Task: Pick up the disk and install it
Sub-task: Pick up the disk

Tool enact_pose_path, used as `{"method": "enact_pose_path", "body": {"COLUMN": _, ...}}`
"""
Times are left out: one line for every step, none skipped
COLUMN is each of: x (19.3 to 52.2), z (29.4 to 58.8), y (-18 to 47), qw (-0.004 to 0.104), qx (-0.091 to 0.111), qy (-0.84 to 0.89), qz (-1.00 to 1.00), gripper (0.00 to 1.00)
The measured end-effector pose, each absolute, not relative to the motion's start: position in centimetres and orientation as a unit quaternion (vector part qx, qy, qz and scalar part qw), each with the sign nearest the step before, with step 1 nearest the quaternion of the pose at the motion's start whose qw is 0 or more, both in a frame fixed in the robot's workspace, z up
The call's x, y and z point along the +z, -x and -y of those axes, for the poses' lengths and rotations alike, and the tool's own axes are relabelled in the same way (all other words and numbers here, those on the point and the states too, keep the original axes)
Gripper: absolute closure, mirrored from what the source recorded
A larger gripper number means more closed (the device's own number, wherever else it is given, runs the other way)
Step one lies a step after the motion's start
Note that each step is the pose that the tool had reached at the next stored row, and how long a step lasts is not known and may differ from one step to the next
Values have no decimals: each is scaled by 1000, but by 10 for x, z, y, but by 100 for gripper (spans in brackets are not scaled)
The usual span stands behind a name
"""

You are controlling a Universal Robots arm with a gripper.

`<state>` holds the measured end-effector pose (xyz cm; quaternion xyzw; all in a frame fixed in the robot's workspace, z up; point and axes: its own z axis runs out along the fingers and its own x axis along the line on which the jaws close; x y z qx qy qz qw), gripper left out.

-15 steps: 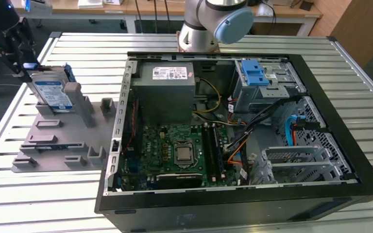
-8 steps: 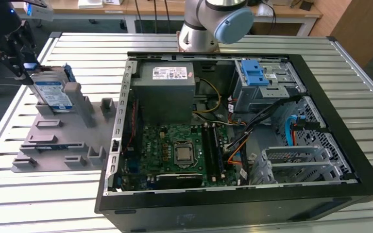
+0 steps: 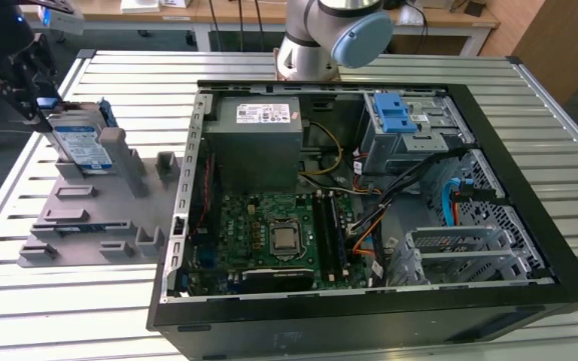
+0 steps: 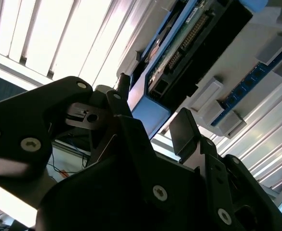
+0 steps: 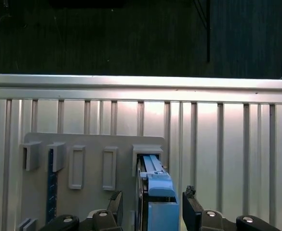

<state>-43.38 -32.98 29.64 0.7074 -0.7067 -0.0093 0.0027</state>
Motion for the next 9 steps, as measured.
{"method": "enact_pose_path", "body": {"x": 296, "z": 330, "y": 434, "qw": 3, "qx": -9, "qy": -707, "qz": 707, "gripper": 40}}
{"method": "enact_pose_path", "body": {"x": 295, "z": 330, "y": 434, "qw": 3, "qx": -9, "qy": -706, "qz": 708, "gripper": 40}}
{"method": "enact_pose_path", "body": {"x": 295, "z": 330, "y": 434, "qw": 3, "qx": -9, "qy": -706, "qz": 708, "gripper": 40}}
{"method": "enact_pose_path", "body": {"x": 294, "z": 330, "y": 434, "qw": 3, "qx": -9, "qy": -706, "qz": 708, "gripper": 40}}
{"method": "enact_pose_path", "body": {"x": 293, "z": 330, "y": 434, "qw": 3, "qx": -9, "qy": -706, "qz": 708, "gripper": 40}}
{"method": "enact_pose_path", "body": {"x": 292, "z": 330, "y": 434, "qw": 3, "qx": -9, "qy": -706, "qz": 708, "gripper": 40}}
{"method": "enact_pose_path", "body": {"x": 292, "z": 330, "y": 434, "qw": 3, "qx": -9, "qy": -706, "qz": 708, "gripper": 40}}
{"method": "enact_pose_path", "body": {"x": 292, "z": 330, "y": 434, "qw": 3, "qx": -9, "qy": -706, "qz": 708, "gripper": 41}}
{"method": "enact_pose_path", "body": {"x": 292, "z": 330, "y": 434, "qw": 3, "qx": -9, "qy": -706, "qz": 708, "gripper": 41}}
